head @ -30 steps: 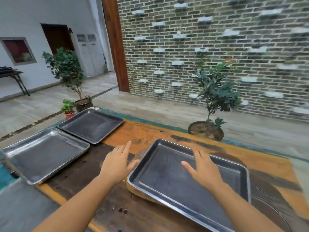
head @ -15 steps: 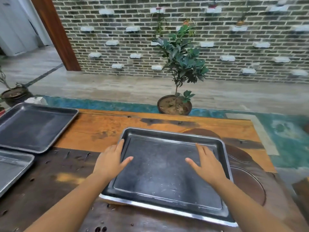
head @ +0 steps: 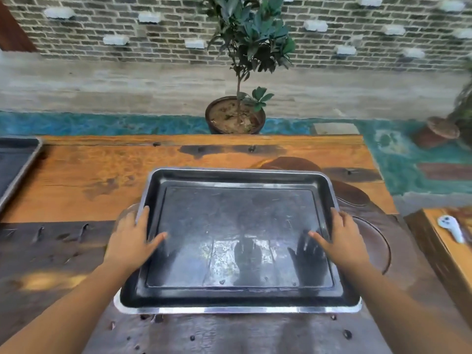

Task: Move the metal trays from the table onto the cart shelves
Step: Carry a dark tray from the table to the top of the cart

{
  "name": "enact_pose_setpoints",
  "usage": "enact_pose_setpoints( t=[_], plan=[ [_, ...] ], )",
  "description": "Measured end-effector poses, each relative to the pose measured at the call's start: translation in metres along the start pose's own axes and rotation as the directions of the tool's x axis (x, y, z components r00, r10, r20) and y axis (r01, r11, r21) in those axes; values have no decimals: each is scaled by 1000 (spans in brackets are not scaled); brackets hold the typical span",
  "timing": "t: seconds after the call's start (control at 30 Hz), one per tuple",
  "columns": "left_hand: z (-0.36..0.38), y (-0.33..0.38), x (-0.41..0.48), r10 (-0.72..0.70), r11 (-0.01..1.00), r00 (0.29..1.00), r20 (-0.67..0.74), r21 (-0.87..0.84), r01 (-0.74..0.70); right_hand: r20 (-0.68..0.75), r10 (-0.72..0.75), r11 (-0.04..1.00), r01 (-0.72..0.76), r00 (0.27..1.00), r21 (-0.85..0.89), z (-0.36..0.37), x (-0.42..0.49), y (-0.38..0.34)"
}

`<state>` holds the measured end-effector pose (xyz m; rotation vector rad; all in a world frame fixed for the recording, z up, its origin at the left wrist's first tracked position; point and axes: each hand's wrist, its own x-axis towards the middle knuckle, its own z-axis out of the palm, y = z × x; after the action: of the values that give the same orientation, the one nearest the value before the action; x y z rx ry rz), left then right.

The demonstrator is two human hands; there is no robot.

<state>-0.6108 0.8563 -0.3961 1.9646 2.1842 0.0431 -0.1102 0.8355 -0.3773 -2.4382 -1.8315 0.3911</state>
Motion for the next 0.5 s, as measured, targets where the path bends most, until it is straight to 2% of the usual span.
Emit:
enact_pose_setpoints(
  t=[0.13, 0.27, 0.43, 0.5],
  plan=[
    [18, -13, 6, -99, 994, 995, 29, -50, 100, 37, 89, 995, -90, 995, 46, 15, 6, 18],
    [36, -22, 5, -153, 988, 986, 68, -17, 155, 56, 168, 982, -172, 984, 74, 31, 8, 29],
    [52, -34, 5, -317, 932, 945, 74, -161, 325, 61, 267, 955, -273, 962, 118, 48, 7, 38],
    [54, -38, 7, -362, 915, 930, 67, -163, 368, 46, 289, 947, -292, 956, 133, 53, 8, 41]
  ],
)
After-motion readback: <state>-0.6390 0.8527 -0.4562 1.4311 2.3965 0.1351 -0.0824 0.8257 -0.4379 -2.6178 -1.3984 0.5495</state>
